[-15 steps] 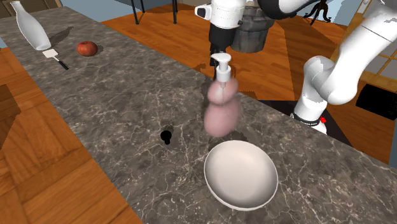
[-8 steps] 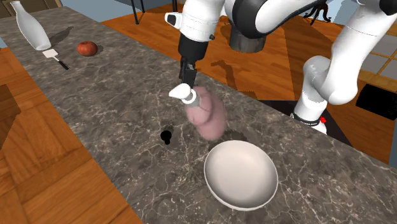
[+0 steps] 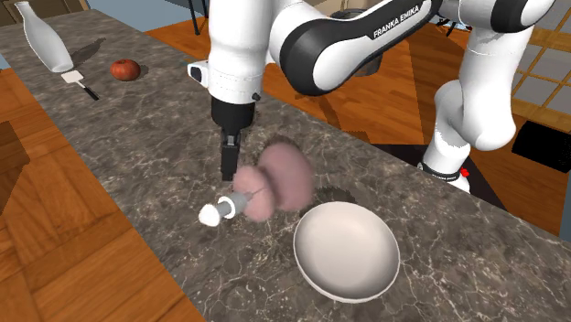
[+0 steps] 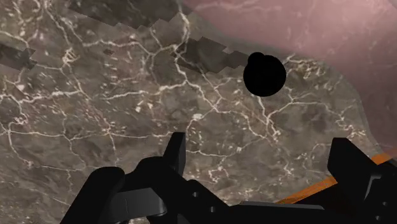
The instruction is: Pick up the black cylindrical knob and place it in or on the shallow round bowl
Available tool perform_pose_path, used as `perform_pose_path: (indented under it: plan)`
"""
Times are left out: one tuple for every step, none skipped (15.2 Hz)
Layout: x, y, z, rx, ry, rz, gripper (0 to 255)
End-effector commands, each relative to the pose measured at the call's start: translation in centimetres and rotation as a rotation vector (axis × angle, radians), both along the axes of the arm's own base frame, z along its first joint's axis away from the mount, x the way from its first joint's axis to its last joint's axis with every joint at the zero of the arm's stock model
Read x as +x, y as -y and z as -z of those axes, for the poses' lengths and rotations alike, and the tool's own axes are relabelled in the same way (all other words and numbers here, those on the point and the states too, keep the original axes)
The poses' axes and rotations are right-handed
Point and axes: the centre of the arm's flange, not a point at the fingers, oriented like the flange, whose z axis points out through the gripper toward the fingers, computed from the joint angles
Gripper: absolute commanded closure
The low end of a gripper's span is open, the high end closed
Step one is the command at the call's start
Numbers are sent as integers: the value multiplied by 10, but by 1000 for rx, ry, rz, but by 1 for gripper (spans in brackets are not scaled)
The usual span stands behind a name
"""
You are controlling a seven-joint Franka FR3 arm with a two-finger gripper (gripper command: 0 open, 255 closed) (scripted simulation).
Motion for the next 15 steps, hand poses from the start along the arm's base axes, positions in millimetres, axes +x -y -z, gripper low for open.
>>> perform_pose_path:
  plan:
    - [-1, -12, 38, -81, -198, -3, 0]
    - [8, -21, 43, -80, -202, -5, 0]
    - [16, -29, 47, -79, -206, -8, 0]
    - [16, -29, 52, -79, -206, -8, 0]
    - [16, -29, 58, -79, -206, -8, 0]
    - [16, -29, 63, -79, -206, -8, 0]
    - [16, -29, 68, -79, -206, -8, 0]
    - [16, -29, 73, -79, -206, -8, 0]
    - [16, -29, 79, -79, -206, -8, 0]
    - [16, -29, 84, -79, -206, -8, 0]
    - [16, -29, 87, -79, -206, -8, 0]
    - [16, -29, 87, -79, -206, -8, 0]
    - [16, -29, 87, -79, -206, -8, 0]
    - [16, -29, 87, -79, -206, -8, 0]
    - [16, -29, 87, -79, -206, -8, 0]
